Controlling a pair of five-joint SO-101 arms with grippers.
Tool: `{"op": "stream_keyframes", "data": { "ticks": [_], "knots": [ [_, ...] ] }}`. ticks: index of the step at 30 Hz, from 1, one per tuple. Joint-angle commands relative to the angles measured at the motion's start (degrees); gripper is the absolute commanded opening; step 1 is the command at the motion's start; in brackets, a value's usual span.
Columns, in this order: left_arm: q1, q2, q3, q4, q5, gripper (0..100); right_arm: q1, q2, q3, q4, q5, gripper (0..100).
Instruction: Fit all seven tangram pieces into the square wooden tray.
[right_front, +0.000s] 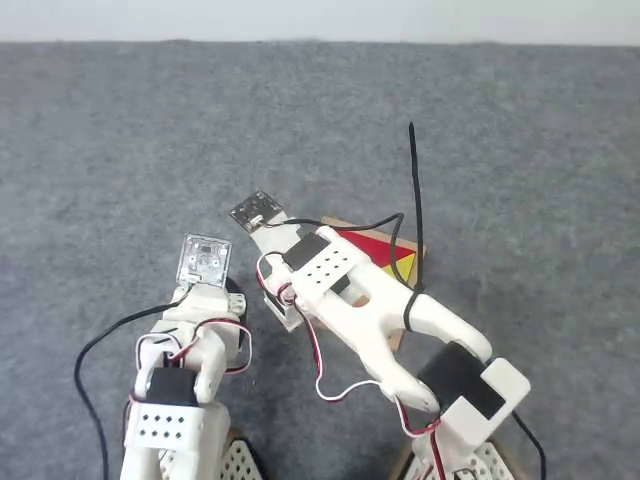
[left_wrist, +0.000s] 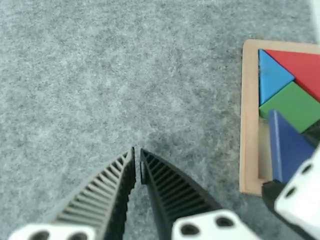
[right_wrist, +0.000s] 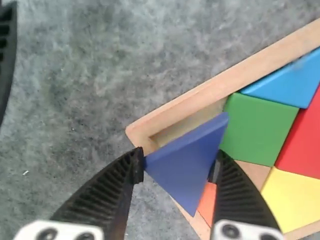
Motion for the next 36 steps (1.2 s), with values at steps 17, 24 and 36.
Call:
{"op": "stream_keyframes", "data": {
  "ticks": [17,24,36],
  "knots": [
    [-0.26,-0.70,-0.48,0.09,0.26,1,2.86,-0.40,-3.25,-0.84,0.88,26.8],
    [-0.26,-0.70,-0.48,0.09,0.26,1,3.21,-1.19,-3.25,-1.45,0.88,26.8],
    [-0.26,-0.70,-0.48,0.09,0.26,1,17.54,-24.40,9.49,-3.21,4.92,6.8]
  ]
}}
